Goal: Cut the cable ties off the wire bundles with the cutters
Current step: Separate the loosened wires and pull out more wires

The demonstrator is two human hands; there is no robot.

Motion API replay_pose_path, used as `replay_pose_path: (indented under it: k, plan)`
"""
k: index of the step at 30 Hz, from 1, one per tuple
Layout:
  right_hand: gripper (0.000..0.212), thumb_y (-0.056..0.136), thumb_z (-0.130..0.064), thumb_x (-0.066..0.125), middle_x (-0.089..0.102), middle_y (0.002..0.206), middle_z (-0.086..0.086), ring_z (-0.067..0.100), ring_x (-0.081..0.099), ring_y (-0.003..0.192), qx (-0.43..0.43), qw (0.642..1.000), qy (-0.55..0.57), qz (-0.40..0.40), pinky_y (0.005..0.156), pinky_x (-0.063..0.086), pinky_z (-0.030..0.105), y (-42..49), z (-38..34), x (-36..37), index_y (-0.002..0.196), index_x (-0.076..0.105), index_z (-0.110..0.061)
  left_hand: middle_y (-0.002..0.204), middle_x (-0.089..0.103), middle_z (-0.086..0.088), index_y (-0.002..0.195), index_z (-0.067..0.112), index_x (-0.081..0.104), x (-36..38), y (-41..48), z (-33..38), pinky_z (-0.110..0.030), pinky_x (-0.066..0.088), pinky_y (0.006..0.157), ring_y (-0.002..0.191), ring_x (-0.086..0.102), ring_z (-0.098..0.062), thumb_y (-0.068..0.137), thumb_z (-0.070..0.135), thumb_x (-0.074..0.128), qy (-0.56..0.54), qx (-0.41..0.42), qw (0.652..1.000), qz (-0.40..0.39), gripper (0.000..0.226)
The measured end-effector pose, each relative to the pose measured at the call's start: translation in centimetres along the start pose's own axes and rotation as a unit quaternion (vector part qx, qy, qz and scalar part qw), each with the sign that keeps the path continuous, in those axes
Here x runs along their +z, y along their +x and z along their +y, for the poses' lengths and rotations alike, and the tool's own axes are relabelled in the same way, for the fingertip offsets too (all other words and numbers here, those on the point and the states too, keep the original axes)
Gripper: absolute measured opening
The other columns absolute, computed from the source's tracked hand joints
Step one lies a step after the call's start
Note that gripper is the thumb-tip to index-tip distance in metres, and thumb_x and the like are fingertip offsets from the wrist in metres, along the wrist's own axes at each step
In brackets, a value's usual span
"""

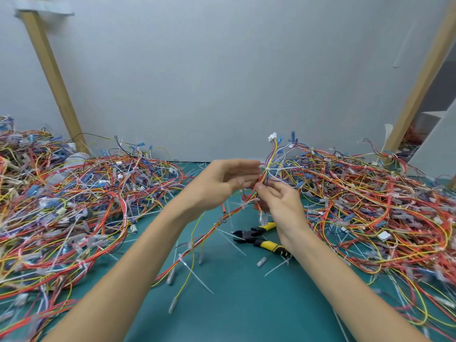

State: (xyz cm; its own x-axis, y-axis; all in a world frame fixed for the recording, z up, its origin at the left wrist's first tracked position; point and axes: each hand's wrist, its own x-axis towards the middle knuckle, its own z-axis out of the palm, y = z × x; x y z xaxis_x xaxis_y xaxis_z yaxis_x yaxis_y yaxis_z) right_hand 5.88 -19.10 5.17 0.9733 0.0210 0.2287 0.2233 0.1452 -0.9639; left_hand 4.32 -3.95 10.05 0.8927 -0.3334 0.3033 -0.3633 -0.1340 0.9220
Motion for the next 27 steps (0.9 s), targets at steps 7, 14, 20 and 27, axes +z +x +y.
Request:
replay_pose_path:
  k: [7,14,20,27]
  plan:
    - [0.019,0.099,-0.003,0.050,0.074,0.098,-0.001,0.014,0.072,0.073,0.009,1.000,0.018,0.000,0.053,0.049,0.018,1.0,-1.1,-1.6,0.106,0.063,-0.014,0.096,0.070,-0.002,0.104,0.014,0.064,-1.8,0.3,-0.8,-0.024,0.055,0.078,0.083,0.067,-0.009,0.101,0.009,0.047,0.080,-0.071,0.990,0.094,0.018]
    - [0.017,0.100,-0.003,0.049,0.075,0.098,-0.003,0.017,0.073,0.075,0.009,1.000,-0.005,-0.023,0.069,0.051,0.030,1.3,-1.7,-2.3,0.105,0.063,-0.011,0.114,0.068,-0.001,0.120,0.012,0.060,-0.9,0.2,-2.5,-0.027,0.051,0.090,0.101,0.063,-0.010,0.105,0.020,0.038,0.083,-0.198,0.976,-0.028,0.028]
    - [0.019,0.101,-0.004,0.047,0.074,0.096,-0.003,0.011,0.067,0.061,0.011,1.000,-0.007,-0.012,0.041,0.033,0.016,1.2,-2.2,-2.5,0.102,0.062,-0.015,0.101,0.075,0.002,0.115,0.015,0.064,-1.5,-0.1,-2.5,-0.021,0.052,0.079,0.095,0.070,-0.009,0.101,0.011,0.049,0.037,-0.164,0.982,-0.083,0.021]
    - [0.020,0.101,-0.005,0.047,0.075,0.095,-0.008,0.010,0.066,0.064,0.009,0.999,-0.023,-0.021,0.039,0.031,0.013,1.4,-2.8,-2.9,0.108,0.064,-0.015,0.102,0.074,0.003,0.113,0.015,0.067,-1.5,0.0,-2.7,-0.025,0.048,0.081,0.093,0.070,-0.010,0.097,0.014,0.057,0.022,-0.153,0.985,-0.076,0.019]
